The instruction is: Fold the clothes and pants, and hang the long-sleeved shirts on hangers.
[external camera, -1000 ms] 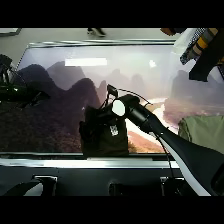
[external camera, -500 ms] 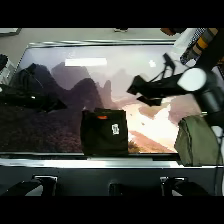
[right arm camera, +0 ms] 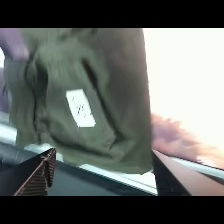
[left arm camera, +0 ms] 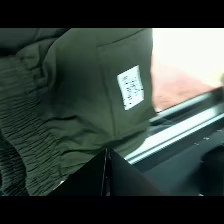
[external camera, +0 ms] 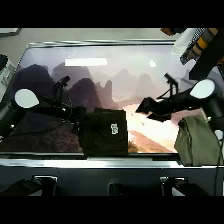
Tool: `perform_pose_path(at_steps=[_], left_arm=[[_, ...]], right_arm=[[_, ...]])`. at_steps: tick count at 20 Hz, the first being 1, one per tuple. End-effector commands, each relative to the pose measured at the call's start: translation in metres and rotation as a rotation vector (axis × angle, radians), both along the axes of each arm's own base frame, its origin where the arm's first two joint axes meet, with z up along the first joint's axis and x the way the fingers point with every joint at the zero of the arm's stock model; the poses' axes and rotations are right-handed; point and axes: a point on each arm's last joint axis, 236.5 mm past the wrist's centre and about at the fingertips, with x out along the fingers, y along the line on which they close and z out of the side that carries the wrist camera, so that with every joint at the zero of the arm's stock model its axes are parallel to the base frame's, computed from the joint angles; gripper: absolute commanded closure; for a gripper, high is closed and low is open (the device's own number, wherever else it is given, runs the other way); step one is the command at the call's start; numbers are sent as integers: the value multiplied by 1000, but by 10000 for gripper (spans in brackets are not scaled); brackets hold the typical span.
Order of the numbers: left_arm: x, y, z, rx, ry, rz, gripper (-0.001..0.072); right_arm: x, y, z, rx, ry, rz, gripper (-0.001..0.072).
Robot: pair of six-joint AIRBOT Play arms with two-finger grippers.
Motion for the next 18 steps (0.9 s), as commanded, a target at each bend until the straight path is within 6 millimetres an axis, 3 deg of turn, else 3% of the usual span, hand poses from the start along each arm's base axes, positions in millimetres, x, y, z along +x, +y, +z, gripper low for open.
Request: perform_pose_path(at_steps=[1,10,13,18], left_arm=[[-8,0,-15,83,29,1,693],[-14,9,-20,127,51,-15,693],[-13,9,-20,126,48,-14,693],[-9,8,-23,125,45,-7,693]], right_arm=[[-12,39,-39,226,16,77,19],[-10,48,-136,269,94,166,19],[-8,48,-148,265,108,157,19],[7,48,-152,262,84,89,19]])
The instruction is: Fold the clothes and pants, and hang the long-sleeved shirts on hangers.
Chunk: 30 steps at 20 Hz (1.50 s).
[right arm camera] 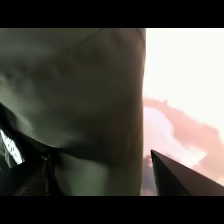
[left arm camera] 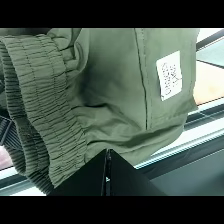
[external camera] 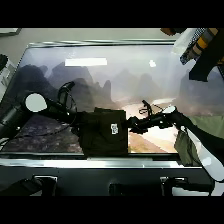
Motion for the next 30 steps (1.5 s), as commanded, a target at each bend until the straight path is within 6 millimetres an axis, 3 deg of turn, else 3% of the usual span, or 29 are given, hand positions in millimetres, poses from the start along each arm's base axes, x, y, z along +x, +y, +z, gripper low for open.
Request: perform_pose_path(at_steps=[1,5,10,13,14,15,16,19,22,23,25,28,30], left_arm=[[2,0,-4,3,4,3,692],[4,-1,-9,6,14,5,693],[7,-1,-11,5,12,9,693],[7,-2,-12,6,14,9,692],[7,-2,-12,5,14,9,692],[7,-2,-12,5,14,9,692],[7,-1,-12,6,14,9,692],[7,-1,-12,6,14,9,693],[7,-1,-12,6,14,9,693],[7,-1,-11,5,14,9,693],[7,-1,-11,5,14,9,693],[7,-1,-11,6,14,9,693],[7,-1,-11,5,13,9,693]], right_arm=[[7,2,-6,6,7,-37,19],[7,10,-6,41,40,-51,20],[-14,43,-12,8,60,6,61],[-12,45,-14,0,61,-7,346],[-12,45,-13,0,57,-5,542],[-10,47,-11,9,56,-9,632],[-7,49,-7,24,56,-20,681],[15,56,13,53,64,-87,682],[64,57,46,61,15,-196,682],[84,52,57,68,18,-270,682],[133,22,84,98,3,-444,682],[193,-46,123,141,-58,-660,683],[217,-100,149,169,-89,-802,683]])
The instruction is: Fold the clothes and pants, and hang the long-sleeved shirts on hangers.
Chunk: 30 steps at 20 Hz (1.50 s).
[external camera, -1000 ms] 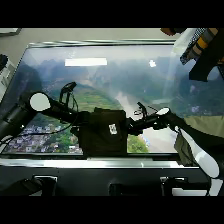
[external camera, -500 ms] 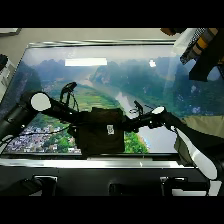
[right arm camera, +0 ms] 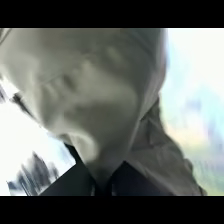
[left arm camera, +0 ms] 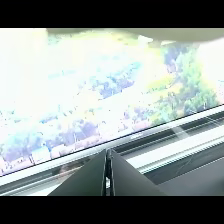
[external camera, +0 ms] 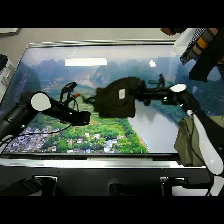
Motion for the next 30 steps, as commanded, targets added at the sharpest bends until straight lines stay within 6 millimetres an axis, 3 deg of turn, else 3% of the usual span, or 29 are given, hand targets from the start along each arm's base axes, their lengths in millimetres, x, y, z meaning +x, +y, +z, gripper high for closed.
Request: perform_pose_path(at_steps=[1,3,6,8,10,16,22,26,30], left_arm=[[0,0,0,1,0,0,693],[0,1,0,1,0,2,693],[1,1,0,1,0,2,693],[1,1,0,1,-1,1,693],[3,0,0,-2,-10,6,693],[6,0,1,-5,-20,10,692],[7,0,1,-6,-24,11,692],[6,0,1,-5,-27,4,692],[6,0,1,-5,-26,5,692]], right_arm=[[49,-99,51,58,-46,-308,683],[55,-167,77,53,-79,-488,683],[39,-263,102,27,-68,-749,683],[18,-309,110,8,-35,-873,683],[-8,-338,108,-3,33,-943,683],[-92,-391,100,-82,226,-1075,683],[-172,-403,109,-153,359,-1139,682],[-244,-404,80,-399,576,-1039,681],[-292,-413,48,-597,733,-915,681]])
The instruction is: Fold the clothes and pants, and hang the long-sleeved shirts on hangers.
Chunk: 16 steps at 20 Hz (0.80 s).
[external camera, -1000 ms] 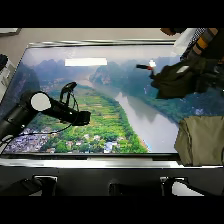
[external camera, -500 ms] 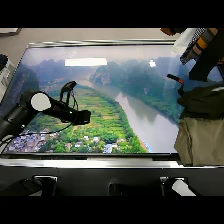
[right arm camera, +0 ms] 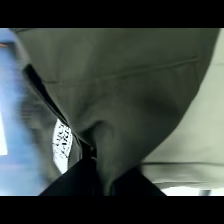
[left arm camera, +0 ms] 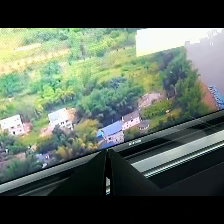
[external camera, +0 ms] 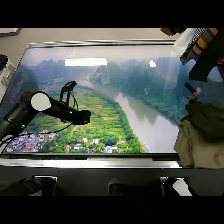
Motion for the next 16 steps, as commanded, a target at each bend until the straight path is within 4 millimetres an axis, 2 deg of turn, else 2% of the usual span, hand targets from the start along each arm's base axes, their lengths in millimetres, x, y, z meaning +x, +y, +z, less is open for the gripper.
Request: perform_pose_path(at_steps=[1,5,7,9,16], left_arm=[[0,0,0,1,-1,-1,692],[0,0,0,1,0,-1,692],[0,0,0,1,0,-1,693],[0,0,0,1,-1,-1,692],[0,0,0,1,0,0,692]], right_arm=[[-58,-5,-32,-30,261,88,681],[-97,5,-76,21,437,147,681],[-121,7,-89,39,541,150,681],[-139,8,-97,43,617,162,681],[-168,10,-114,55,737,208,676]])
